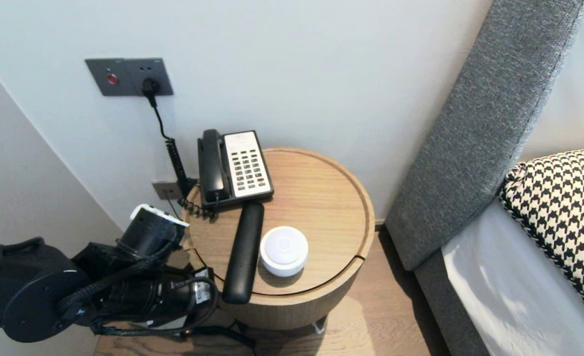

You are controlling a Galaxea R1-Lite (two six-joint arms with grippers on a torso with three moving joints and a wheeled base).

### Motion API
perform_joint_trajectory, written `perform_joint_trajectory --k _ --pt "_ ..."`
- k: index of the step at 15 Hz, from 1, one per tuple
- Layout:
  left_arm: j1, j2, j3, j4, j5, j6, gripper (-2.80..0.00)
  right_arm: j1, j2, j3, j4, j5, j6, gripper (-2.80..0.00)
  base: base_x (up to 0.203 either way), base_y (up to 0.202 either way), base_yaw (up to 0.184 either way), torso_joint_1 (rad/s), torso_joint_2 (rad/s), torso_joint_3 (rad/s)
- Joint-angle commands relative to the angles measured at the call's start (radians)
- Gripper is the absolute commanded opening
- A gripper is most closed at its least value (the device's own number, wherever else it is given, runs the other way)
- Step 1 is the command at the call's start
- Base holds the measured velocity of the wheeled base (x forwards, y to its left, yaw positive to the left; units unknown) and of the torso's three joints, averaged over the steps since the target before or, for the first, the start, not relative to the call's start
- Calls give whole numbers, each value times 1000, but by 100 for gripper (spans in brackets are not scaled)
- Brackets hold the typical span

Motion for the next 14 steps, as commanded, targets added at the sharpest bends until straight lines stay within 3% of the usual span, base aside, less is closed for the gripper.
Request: perform_joint_trajectory --k 1,10,14 --pt "0 -29 30 -1 -1 0 -280 0 0 25 -1 0 0 -280 0 0 0 0 0 0" --pt "33 -231 257 -4 -4 27 -280 0 0 25 -1 0 1 -280 0 0 0 0 0 0" --pt "145 -441 369 5 -2 138 -280 0 0 25 -1 0 0 -280 0 0 0 0 0 0"
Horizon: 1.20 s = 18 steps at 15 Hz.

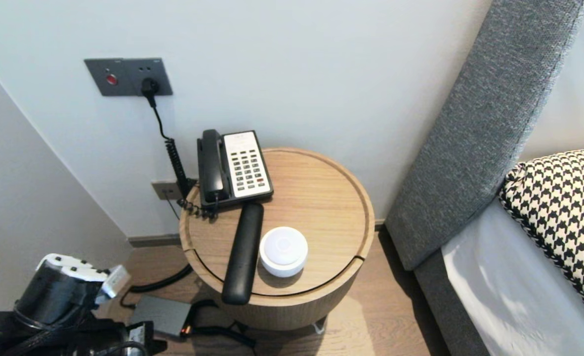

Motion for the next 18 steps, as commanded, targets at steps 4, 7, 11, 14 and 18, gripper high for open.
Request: perform_joint_trajectory --k 4,7,11,14,18 --pt "175 -417 98 113 15 210 -280 0 0 25 -1 0 0 -280 0 0 0 0 0 0" --pt "242 -598 113 203 33 268 -280 0 0 25 -1 0 0 -280 0 0 0 0 0 0" --pt "300 -794 172 272 108 357 -280 0 0 25 -1 0 0 -280 0 0 0 0 0 0" --pt "329 -881 216 280 158 428 -280 0 0 25 -1 0 0 -280 0 0 0 0 0 0" --pt "356 -1032 274 282 171 517 -280 0 0 25 -1 0 0 -280 0 0 0 0 0 0"
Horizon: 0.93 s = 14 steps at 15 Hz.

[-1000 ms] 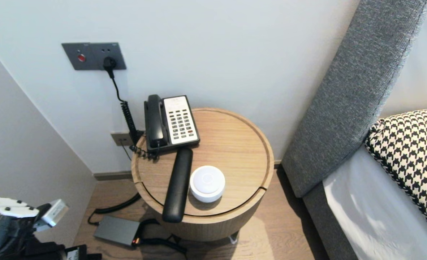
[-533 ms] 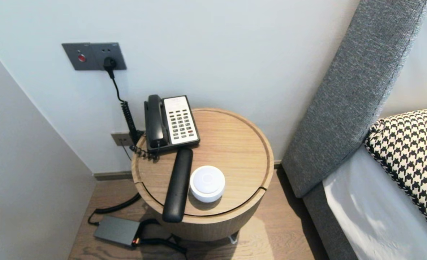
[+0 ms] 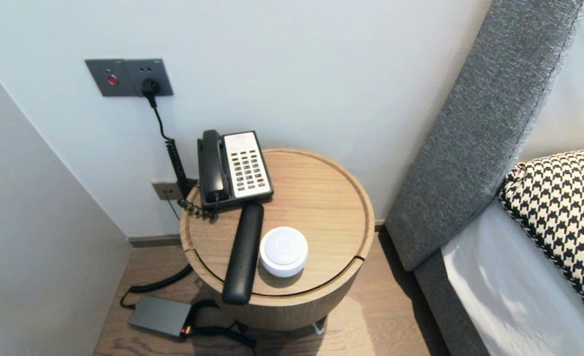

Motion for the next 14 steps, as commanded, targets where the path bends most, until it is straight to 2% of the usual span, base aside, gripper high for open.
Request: perform_joint_trajectory --k 1,9,14 --pt "18 -101 17 3 5 16 -280 1 0 25 -1 0 0 -280 0 0 0 0 0 0" --pt "20 -153 14 12 8 17 -280 1 0 25 -1 0 1 -280 0 0 0 0 0 0" --pt "85 -207 13 16 2 49 -280 1 0 25 -1 0 0 -280 0 0 0 0 0 0"
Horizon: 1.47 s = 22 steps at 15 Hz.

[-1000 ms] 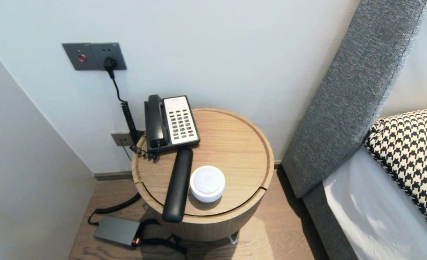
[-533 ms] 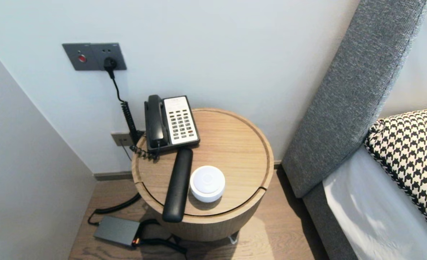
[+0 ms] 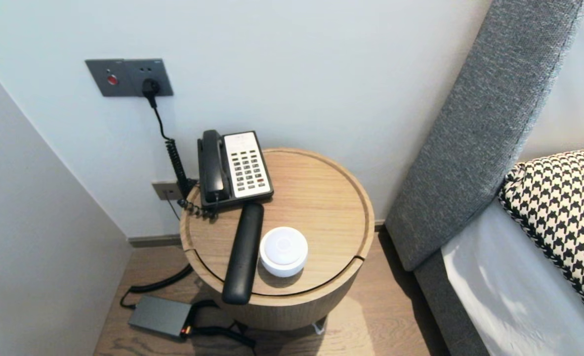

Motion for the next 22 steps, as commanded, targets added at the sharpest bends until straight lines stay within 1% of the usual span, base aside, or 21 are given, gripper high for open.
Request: perform_joint_trajectory --k 1,4,9,13,14,16,17,21,22 --pt "38 -68 0 4 -5 20 -280 0 0 25 -1 0 0 -280 0 0 0 0 0 0" --pt "49 -108 0 3 -7 26 -280 0 0 25 -1 0 0 -280 0 0 0 0 0 0" --pt "53 -240 6 -14 -9 26 -280 0 0 25 -1 0 0 -280 0 0 0 0 0 0" --pt "53 -254 15 -44 -12 25 -280 0 0 25 -1 0 0 -280 0 0 0 0 0 0" --pt "53 -254 25 -71 -21 25 -280 0 0 25 -1 0 0 -280 0 0 0 0 0 0" --pt "53 -254 76 -209 -50 35 -280 0 0 25 -1 0 0 -280 0 0 0 0 0 0" --pt "53 -254 94 -254 -56 43 -280 0 0 25 -1 0 1 -280 0 0 0 0 0 0" --pt "53 -254 101 -260 -66 45 -280 0 0 25 -1 0 0 -280 0 0 0 0 0 0" --pt "53 -254 101 -257 -64 72 -280 0 0 25 -1 0 0 -280 0 0 0 0 0 0"
